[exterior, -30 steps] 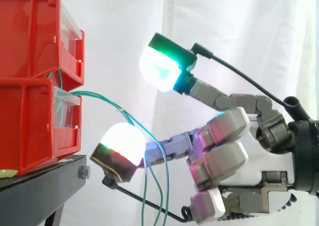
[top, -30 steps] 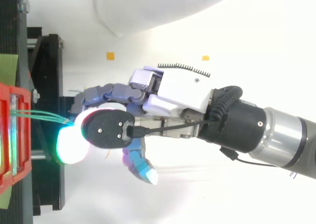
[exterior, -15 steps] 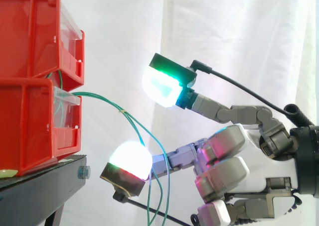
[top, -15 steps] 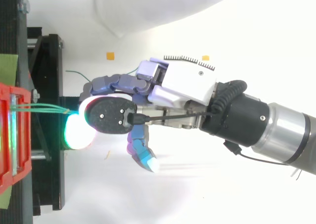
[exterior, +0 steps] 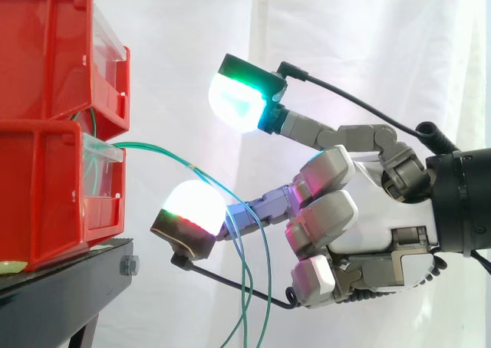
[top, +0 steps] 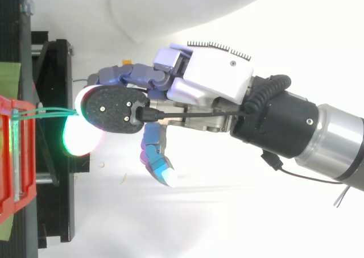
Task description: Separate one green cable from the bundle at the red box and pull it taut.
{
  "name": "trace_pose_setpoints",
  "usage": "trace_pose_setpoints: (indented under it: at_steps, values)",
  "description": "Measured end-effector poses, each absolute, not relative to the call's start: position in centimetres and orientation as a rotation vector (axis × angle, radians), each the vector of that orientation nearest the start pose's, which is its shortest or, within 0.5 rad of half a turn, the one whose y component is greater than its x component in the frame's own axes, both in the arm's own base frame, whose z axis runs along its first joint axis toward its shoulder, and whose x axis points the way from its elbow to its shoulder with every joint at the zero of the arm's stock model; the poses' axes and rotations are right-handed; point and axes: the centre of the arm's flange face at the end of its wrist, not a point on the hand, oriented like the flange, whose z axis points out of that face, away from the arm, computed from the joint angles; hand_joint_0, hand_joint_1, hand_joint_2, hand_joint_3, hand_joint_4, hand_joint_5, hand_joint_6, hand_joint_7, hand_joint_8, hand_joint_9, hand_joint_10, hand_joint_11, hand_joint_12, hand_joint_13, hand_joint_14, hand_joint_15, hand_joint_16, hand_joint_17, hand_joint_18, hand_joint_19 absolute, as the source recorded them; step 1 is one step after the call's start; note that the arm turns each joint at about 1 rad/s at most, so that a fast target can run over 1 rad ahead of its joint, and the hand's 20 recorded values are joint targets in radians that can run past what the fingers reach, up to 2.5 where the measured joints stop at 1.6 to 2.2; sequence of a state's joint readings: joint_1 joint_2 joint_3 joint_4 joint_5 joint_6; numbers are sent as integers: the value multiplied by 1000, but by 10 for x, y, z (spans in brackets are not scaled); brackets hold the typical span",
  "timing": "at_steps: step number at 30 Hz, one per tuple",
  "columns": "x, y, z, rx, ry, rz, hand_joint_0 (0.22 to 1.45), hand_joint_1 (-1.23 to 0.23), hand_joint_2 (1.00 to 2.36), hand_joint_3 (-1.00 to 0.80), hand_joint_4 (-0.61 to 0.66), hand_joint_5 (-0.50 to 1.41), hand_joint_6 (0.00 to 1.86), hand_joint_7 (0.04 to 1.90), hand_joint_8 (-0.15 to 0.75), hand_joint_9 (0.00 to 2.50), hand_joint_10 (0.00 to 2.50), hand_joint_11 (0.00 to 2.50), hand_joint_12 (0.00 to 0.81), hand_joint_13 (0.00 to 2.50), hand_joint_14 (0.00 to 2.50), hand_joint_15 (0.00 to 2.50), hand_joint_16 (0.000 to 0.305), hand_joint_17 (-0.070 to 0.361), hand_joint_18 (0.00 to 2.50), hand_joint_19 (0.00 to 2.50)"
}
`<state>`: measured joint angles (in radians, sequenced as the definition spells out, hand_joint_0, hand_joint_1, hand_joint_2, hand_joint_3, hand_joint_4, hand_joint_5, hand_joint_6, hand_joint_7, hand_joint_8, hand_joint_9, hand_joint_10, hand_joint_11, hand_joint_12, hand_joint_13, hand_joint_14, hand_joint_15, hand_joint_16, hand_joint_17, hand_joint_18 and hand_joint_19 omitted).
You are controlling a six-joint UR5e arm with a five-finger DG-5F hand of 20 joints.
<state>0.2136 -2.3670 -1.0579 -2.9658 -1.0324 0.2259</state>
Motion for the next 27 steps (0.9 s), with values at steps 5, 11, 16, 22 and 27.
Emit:
trace_pose_setpoints:
  at_steps: [5, 11, 16, 22, 27]
  values:
    - [777, -21, 243, 1521, 907, 1042, 391, -408, 1000, -500, 315, 87, 506, 1193, 326, 1825, 22, 484, 472, 1663, 22, 861, 97, 218, 1658, 410]
    - [779, -22, 249, 1509, 896, 1030, 383, -240, 1000, -500, 271, 98, 505, 1225, 323, 1814, 18, 410, 475, 1631, 22, 794, 101, 226, 1642, 395]
    - [780, -22, 250, 1499, 899, 1018, 539, -248, 1000, -500, 136, 122, 501, 1382, 227, 1858, 17, 407, 390, 1492, 23, 802, 80, 180, 1384, 535]
    - [779, -22, 250, 1500, 899, 1009, 724, -540, 1000, -500, 128, 131, 502, 1382, 169, 1917, 20, 464, 381, 1450, 23, 780, 71, 159, 1392, 580]
    - [779, -22, 250, 1501, 902, 1006, 771, -637, 1000, -500, 123, 132, 502, 1383, 189, 1938, 21, 509, 384, 1451, 22, 781, 70, 158, 1378, 595]
